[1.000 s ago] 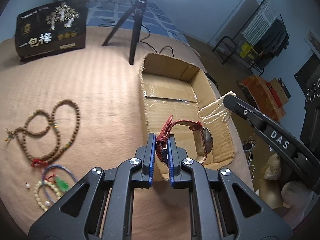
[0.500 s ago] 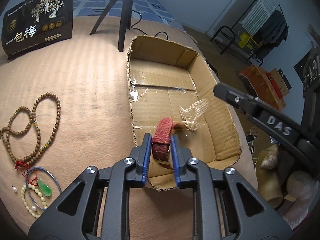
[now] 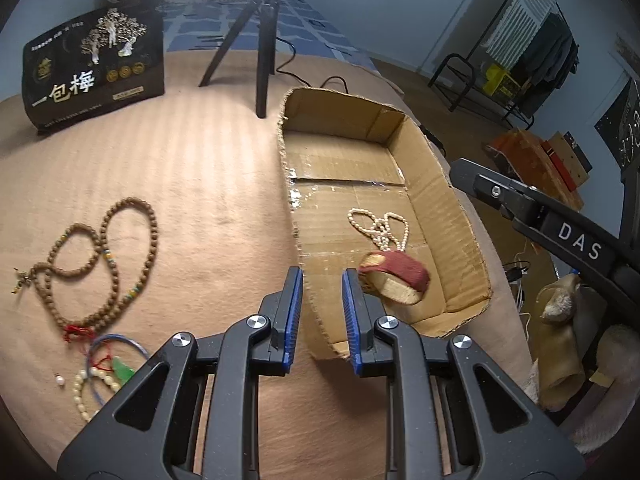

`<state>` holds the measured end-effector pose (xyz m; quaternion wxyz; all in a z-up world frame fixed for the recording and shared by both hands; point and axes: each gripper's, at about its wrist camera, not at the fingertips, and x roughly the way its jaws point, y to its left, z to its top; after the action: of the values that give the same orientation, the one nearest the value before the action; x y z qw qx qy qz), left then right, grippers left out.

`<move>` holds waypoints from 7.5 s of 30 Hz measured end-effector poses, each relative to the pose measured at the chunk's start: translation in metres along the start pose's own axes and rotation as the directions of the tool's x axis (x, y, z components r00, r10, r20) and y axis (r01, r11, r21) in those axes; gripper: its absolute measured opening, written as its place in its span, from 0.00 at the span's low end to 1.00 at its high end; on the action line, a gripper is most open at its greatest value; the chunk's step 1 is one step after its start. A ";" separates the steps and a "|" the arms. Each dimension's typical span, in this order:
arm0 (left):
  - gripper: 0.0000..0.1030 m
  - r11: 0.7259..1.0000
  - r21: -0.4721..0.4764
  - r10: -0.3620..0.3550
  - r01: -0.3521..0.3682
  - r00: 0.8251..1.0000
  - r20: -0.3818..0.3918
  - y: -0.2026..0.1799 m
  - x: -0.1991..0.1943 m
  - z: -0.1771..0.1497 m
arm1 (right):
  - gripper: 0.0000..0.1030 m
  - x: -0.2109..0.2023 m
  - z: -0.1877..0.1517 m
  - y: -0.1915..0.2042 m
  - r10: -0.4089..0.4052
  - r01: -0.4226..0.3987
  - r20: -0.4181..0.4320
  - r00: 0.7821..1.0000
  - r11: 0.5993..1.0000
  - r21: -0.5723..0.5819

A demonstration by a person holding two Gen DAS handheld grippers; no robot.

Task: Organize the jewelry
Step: 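Open both tools to drop the watch and pearls into the box, then close the left tool on the wooden bead mala while the right tool grasps the blue bangle, then lift the mala and bangle and carry both over the cardboard box, then lower and open both tools to release the mala and bangle into the box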

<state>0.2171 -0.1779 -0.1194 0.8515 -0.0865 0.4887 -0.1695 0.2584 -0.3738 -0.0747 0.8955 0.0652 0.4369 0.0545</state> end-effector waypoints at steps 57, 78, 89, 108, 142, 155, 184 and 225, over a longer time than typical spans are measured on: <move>0.38 0.968 -0.229 0.096 -0.105 0.994 -0.053 0.224 -0.063 -0.035 | 0.42 0.077 -0.110 0.183 0.196 -0.314 -0.410 0.891 0.918 -0.243; 0.38 0.937 -0.338 0.055 -0.085 0.994 -0.096 0.234 -0.033 -0.028 | 0.31 0.088 -0.120 0.198 0.120 -0.260 -0.401 0.908 0.913 -0.315; 0.38 0.909 -0.398 0.086 -0.123 0.990 -0.110 0.234 -0.005 -0.016 | 0.23 0.092 -0.120 0.201 0.102 -0.251 -0.395 0.913 0.904 -0.345; 0.59 0.914 -0.405 -0.009 -0.019 0.998 -0.068 0.201 0.020 0.008 | 0.21 0.098 -0.115 0.190 0.144 -0.285 -0.411 0.900 0.908 -0.306; 0.11 0.946 -0.315 0.076 -0.069 0.997 0.010 0.207 0.000 0.026 | 0.01 0.074 -0.089 0.183 0.200 -0.286 -0.328 0.923 0.928 -0.239; 0.11 0.941 -0.331 -0.020 0.066 0.990 0.140 0.197 -0.071 0.037 | 0.01 0.021 -0.055 0.175 0.186 -0.224 -0.165 0.969 0.941 -0.255; 0.11 0.967 -0.114 -0.190 0.227 0.944 0.270 0.056 -0.132 0.101 | 0.01 -0.058 -0.003 0.039 -0.019 0.026 0.077 0.997 0.995 -0.094; 0.11 0.983 0.024 -0.181 0.181 0.983 0.035 -0.026 0.041 0.134 | 0.01 0.024 -0.017 -0.021 -0.166 0.161 -0.123 0.978 0.986 -0.050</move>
<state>0.3466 -0.2203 -0.0760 0.8423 -0.1247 0.4611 -0.2497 0.2607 -0.3900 -0.1068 0.8686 0.0076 0.4954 -0.0066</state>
